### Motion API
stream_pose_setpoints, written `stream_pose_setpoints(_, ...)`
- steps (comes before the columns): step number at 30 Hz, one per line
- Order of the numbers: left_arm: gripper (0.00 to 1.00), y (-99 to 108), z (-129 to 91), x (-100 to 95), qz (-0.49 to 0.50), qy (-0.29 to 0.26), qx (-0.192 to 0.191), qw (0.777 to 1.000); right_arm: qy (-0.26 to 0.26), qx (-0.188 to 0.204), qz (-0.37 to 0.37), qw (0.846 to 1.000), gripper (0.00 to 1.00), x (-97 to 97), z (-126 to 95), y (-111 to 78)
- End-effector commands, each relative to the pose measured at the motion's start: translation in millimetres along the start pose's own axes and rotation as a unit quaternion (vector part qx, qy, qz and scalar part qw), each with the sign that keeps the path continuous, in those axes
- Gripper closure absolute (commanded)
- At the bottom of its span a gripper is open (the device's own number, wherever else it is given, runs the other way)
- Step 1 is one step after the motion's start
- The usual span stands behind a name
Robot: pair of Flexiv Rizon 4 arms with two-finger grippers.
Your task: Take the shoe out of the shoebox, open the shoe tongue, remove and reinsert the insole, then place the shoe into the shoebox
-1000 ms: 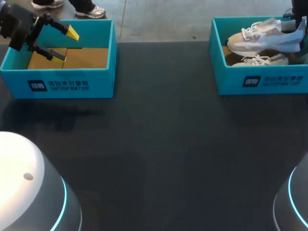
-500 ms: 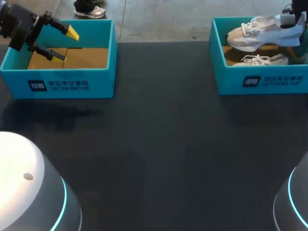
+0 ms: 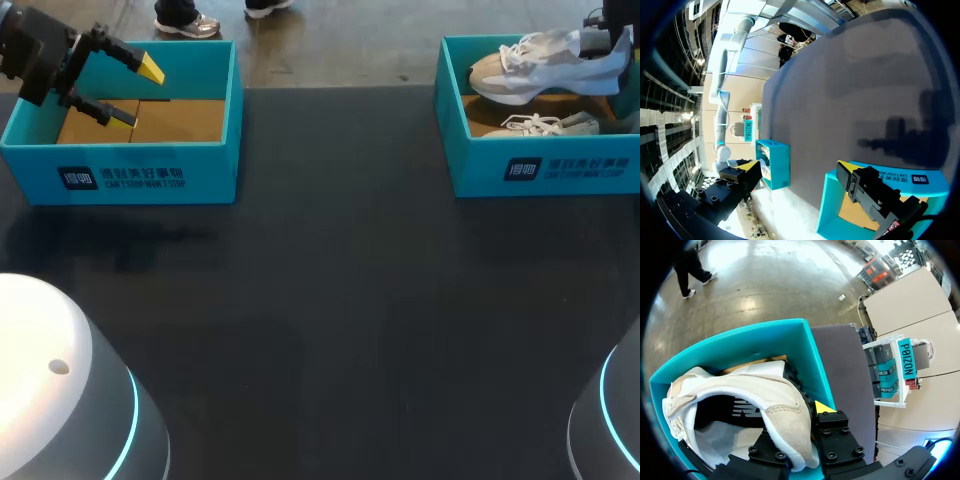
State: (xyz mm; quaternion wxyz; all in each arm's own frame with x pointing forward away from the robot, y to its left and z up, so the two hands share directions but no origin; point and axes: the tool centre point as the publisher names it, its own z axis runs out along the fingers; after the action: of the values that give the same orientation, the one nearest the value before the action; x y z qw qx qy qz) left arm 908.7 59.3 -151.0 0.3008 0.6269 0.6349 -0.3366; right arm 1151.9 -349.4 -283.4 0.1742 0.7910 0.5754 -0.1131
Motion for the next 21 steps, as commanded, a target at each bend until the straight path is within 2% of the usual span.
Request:
stream_pose_setpoints(1,0.00,-1.1,0.0,-0.4,0.000,0.001,-0.001,1.000,-0.003,0.005,0.001,1.000,1.00,3.3,9.9,4.0)
stream_pose_setpoints(21,0.00,-1.1,0.0,-0.4,0.000,0.001,-0.001,1.000,-0.009,0.015,0.000,1.000,1.00,14.1,45.1,8.3)
